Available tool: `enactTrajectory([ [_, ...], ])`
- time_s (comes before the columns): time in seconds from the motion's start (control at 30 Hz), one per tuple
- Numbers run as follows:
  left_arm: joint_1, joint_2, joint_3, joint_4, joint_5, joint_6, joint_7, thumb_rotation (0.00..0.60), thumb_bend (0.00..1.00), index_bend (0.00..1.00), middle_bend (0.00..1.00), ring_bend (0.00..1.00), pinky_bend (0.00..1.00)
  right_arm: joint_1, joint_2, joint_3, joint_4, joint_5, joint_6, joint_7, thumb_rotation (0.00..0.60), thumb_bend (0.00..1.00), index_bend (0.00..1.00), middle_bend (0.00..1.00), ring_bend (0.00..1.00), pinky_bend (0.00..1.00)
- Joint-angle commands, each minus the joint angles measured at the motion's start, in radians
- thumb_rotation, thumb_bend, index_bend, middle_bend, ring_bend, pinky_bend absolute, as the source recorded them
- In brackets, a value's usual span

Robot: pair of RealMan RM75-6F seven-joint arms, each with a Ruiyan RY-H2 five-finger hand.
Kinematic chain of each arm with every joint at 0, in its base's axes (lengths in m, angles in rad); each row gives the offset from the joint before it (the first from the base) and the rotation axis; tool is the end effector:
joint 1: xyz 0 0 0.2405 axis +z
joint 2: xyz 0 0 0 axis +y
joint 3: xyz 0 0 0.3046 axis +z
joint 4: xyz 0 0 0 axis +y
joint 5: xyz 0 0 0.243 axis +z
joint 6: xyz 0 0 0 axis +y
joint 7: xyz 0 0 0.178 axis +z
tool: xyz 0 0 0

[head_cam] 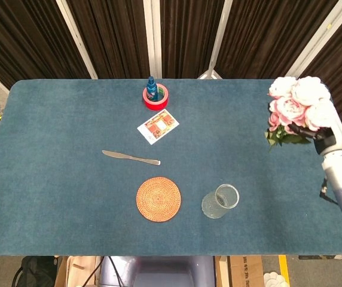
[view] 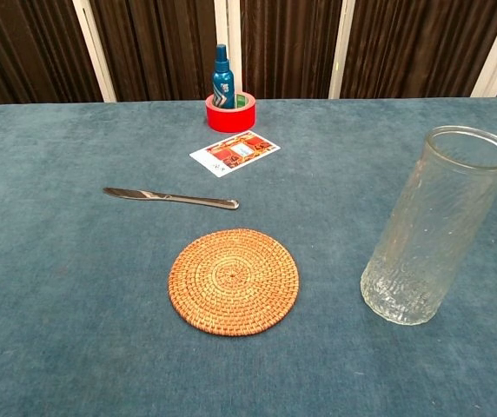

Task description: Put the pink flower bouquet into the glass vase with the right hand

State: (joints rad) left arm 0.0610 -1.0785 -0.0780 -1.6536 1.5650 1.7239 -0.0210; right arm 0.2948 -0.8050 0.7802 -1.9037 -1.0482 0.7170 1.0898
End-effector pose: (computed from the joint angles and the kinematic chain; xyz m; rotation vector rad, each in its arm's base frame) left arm -0.3596 0.1705 0.1995 -1.2069 -0.7734 -1.0054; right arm -0.1952 -0.4106 0.2634 0.7867 -1.9325 1.8452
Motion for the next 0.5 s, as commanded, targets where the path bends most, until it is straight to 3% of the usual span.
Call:
enactTrajectory([
  [0.03,0.001,-0.004,-0.002,0.009,0.001,0.004,-0.013,0.6,0.21,0.12,0.0,0.0,0.05,-0.101,0.085,0.059,-0.137,-0.048,0.019,0.102,0.6,0.4,0.61,0.46,0.47,0.09],
  [0.27,0.002,0.011,-0.005,0.006,-0.026,-0.011,-0.034,0.6,0.21,0.12,0.0,0.0,0.05,-0.15,0.113,0.06,-0.244,-0.092,0.089,0.183,0.6,0.4,0.61,0.46,0.47,0.1],
  [0.5,0.004,0.016,-0.005,0.006,-0.03,-0.01,-0.046,0.6,0.21,0.12,0.0,0.0,0.05,-0.129,0.12,0.053,-0.338,-0.066,0.119,0.227,0.6,0.4,0.61,0.46,0.47,0.1],
])
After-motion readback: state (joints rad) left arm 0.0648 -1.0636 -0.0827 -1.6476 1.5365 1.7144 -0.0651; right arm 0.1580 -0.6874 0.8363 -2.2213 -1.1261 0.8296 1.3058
